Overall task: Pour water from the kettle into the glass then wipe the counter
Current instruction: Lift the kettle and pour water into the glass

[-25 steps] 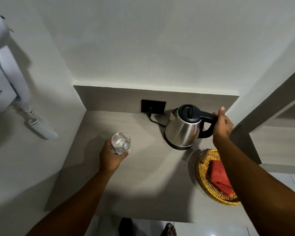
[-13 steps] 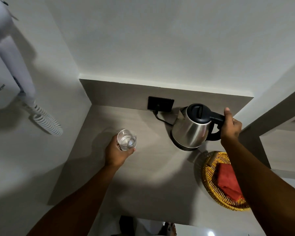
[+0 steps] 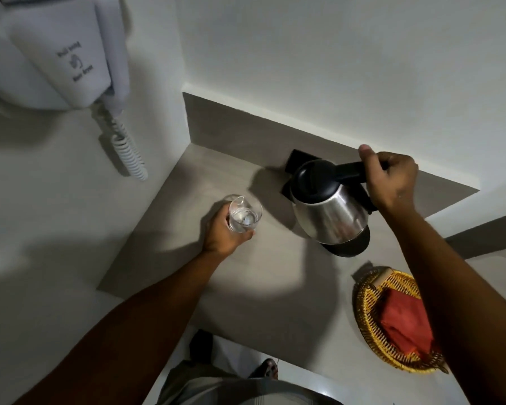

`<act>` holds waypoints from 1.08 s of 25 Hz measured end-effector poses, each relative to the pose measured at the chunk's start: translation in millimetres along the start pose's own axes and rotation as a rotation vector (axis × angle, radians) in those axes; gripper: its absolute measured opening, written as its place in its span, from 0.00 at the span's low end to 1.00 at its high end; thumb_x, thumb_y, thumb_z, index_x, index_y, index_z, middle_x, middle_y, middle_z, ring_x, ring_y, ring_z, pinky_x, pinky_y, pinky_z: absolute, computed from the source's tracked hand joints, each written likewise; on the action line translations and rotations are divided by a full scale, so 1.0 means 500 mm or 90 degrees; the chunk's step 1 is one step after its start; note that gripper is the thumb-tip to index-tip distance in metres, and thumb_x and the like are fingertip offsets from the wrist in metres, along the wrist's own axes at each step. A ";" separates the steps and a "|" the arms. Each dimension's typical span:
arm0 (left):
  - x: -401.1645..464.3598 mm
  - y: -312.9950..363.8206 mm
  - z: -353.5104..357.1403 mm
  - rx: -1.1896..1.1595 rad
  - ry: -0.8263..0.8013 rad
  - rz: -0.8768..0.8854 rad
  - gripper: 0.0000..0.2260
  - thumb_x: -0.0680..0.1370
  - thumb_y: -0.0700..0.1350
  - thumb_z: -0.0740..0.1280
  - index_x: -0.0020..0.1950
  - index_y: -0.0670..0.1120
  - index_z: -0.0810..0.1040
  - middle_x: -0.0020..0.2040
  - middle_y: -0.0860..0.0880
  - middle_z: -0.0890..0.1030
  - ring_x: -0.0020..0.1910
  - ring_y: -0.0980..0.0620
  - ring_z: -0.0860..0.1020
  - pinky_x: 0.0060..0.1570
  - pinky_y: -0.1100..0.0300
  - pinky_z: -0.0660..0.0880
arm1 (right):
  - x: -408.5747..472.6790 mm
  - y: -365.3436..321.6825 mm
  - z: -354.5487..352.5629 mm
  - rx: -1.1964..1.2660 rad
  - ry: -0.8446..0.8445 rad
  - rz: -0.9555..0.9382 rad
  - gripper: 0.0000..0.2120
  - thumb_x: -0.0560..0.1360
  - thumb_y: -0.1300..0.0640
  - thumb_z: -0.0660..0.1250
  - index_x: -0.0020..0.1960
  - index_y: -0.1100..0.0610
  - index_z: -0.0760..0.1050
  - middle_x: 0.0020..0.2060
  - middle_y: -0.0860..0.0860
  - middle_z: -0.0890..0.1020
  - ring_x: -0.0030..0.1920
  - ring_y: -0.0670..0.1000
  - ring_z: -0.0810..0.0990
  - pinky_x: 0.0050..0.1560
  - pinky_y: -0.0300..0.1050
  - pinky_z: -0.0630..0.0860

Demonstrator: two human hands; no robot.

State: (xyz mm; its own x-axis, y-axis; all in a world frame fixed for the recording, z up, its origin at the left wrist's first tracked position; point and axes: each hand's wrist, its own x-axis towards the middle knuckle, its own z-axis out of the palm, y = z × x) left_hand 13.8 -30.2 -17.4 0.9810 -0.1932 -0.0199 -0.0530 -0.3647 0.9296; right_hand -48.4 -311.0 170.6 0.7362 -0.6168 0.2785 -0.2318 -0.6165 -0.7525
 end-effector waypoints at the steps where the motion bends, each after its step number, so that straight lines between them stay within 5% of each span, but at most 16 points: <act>1: 0.000 0.001 0.000 -0.003 -0.008 -0.004 0.37 0.58 0.40 0.85 0.65 0.45 0.77 0.56 0.51 0.81 0.56 0.50 0.81 0.58 0.61 0.77 | -0.001 -0.009 0.020 -0.025 -0.024 -0.024 0.28 0.77 0.40 0.65 0.30 0.61 0.75 0.21 0.54 0.70 0.24 0.48 0.67 0.28 0.43 0.66; 4: 0.000 -0.001 -0.005 -0.010 -0.022 -0.011 0.36 0.59 0.38 0.84 0.65 0.43 0.76 0.55 0.52 0.79 0.56 0.51 0.79 0.51 0.77 0.71 | -0.020 -0.040 0.077 -0.136 -0.105 -0.081 0.27 0.76 0.35 0.61 0.33 0.56 0.78 0.23 0.55 0.76 0.26 0.54 0.76 0.29 0.47 0.72; 9: 0.001 -0.012 -0.003 -0.006 -0.019 -0.018 0.34 0.59 0.41 0.84 0.63 0.45 0.77 0.55 0.52 0.81 0.56 0.50 0.80 0.54 0.64 0.76 | -0.041 -0.088 0.117 -0.260 -0.139 -0.160 0.20 0.74 0.40 0.59 0.32 0.53 0.77 0.22 0.51 0.75 0.26 0.54 0.75 0.30 0.39 0.65; 13: 0.000 -0.013 -0.002 -0.005 -0.026 -0.015 0.34 0.59 0.42 0.84 0.63 0.46 0.77 0.53 0.54 0.80 0.55 0.52 0.81 0.50 0.76 0.72 | -0.039 -0.122 0.130 -0.293 -0.135 -0.195 0.19 0.74 0.43 0.60 0.33 0.54 0.77 0.23 0.51 0.74 0.26 0.53 0.73 0.29 0.38 0.62; 20: -0.002 -0.007 -0.011 0.015 -0.013 -0.005 0.32 0.59 0.42 0.84 0.61 0.46 0.79 0.50 0.55 0.80 0.50 0.56 0.80 0.45 0.81 0.68 | -0.045 -0.178 0.155 -0.353 -0.161 -0.310 0.20 0.75 0.43 0.61 0.34 0.54 0.80 0.23 0.51 0.73 0.26 0.54 0.72 0.29 0.37 0.61; 23: -0.002 -0.010 -0.010 0.021 -0.016 -0.009 0.32 0.59 0.43 0.84 0.61 0.48 0.79 0.51 0.55 0.81 0.51 0.55 0.80 0.47 0.76 0.71 | -0.047 -0.202 0.156 -0.408 -0.176 -0.351 0.20 0.76 0.44 0.61 0.34 0.56 0.78 0.25 0.53 0.73 0.25 0.51 0.67 0.30 0.35 0.56; 27: 0.002 -0.017 -0.005 0.020 -0.024 -0.026 0.33 0.59 0.45 0.84 0.62 0.49 0.78 0.55 0.51 0.84 0.53 0.52 0.82 0.52 0.60 0.77 | -0.042 -0.224 0.167 -0.442 -0.167 -0.410 0.23 0.75 0.42 0.59 0.33 0.57 0.77 0.25 0.54 0.74 0.28 0.57 0.72 0.33 0.41 0.63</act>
State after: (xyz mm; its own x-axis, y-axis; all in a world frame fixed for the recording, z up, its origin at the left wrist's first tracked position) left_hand 15.8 -24.8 -24.5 0.9748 -0.2114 -0.0714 -0.0198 -0.4010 0.9159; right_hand 15.5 -188.2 199.1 0.9514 0.0143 0.3076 0.0027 -0.9993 0.0382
